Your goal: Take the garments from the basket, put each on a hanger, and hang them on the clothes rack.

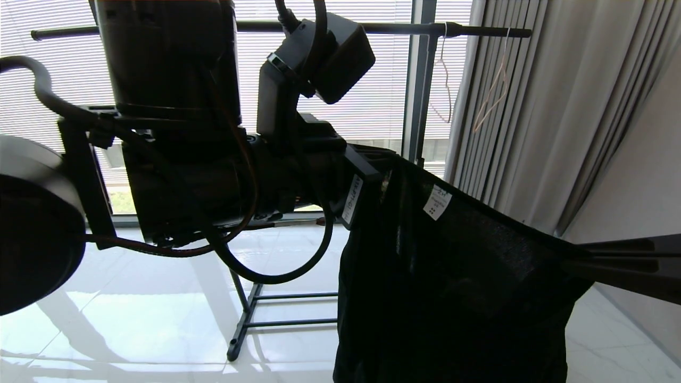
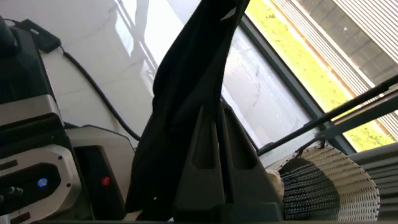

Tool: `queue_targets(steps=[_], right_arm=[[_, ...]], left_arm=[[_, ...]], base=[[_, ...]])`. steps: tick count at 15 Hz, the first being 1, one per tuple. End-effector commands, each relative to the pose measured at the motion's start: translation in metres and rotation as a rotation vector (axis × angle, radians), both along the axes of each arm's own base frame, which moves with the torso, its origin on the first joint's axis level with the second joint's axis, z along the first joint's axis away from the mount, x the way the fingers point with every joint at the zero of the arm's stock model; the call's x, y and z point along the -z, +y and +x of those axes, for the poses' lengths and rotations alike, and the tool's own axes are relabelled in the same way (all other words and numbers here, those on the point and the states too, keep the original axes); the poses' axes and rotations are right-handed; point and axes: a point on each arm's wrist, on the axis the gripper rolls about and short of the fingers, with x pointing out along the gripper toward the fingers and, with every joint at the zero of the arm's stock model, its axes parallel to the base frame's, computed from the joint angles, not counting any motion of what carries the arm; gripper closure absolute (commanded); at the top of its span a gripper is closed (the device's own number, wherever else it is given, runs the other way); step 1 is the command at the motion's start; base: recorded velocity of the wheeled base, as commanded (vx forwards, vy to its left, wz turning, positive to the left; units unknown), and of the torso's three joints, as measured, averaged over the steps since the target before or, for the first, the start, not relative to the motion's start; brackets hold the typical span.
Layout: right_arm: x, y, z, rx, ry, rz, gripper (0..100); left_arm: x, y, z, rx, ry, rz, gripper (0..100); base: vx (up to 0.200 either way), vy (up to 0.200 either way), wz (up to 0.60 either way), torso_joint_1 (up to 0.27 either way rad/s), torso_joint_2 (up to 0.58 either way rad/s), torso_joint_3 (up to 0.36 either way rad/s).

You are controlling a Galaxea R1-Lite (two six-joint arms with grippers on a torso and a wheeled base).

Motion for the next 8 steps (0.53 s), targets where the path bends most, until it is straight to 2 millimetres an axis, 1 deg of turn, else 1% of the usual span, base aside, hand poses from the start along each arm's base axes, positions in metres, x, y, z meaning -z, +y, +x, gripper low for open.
queue_targets(steps=[1,2,3,4,5,6,8], right_arm=[[0.000,-0.002,0.003,0.026,0.002,0.002,100],[-0.002,-0.002,0.011,0.063,-0.008,0.016,100],[-0.007,0.000,0.020,0.094,-0.031,0.047,100],[-0.009,0.002,0.024,0.104,-0.038,0.058,100],[-0.019,0.010,0.038,0.132,-0.060,0.083,100],[-0.025,0.016,0.046,0.131,-0.066,0.093,100],[-0.035,0.028,0.060,0.108,-0.070,0.108,100]], left_arm=[[-0.007,0.007,-0.007,-0.004,-0.005,-0.015,100],[-0.010,0.013,-0.015,-0.001,0.010,-0.015,100],[-0.017,0.022,-0.031,0.014,0.032,-0.020,100],[-0.020,0.026,-0.037,0.017,0.049,-0.023,100],[-0.030,0.040,-0.062,0.047,0.092,-0.043,100],[-0.034,0.047,-0.074,0.063,0.116,-0.048,100],[-0.031,0.054,-0.087,0.081,0.146,-0.037,100]], base=[[0.000,0.000,0.00,0.000,0.00,0.000],[0.000,0.000,0.00,0.000,0.00,0.000],[0.000,0.000,0.00,0.000,0.00,0.000],[0.000,0.000,0.00,0.000,0.00,0.000],[0.000,0.000,0.00,0.000,0.00,0.000],[0.000,0.000,0.00,0.000,0.00,0.000],[0.000,0.000,0.00,0.000,0.00,0.000]])
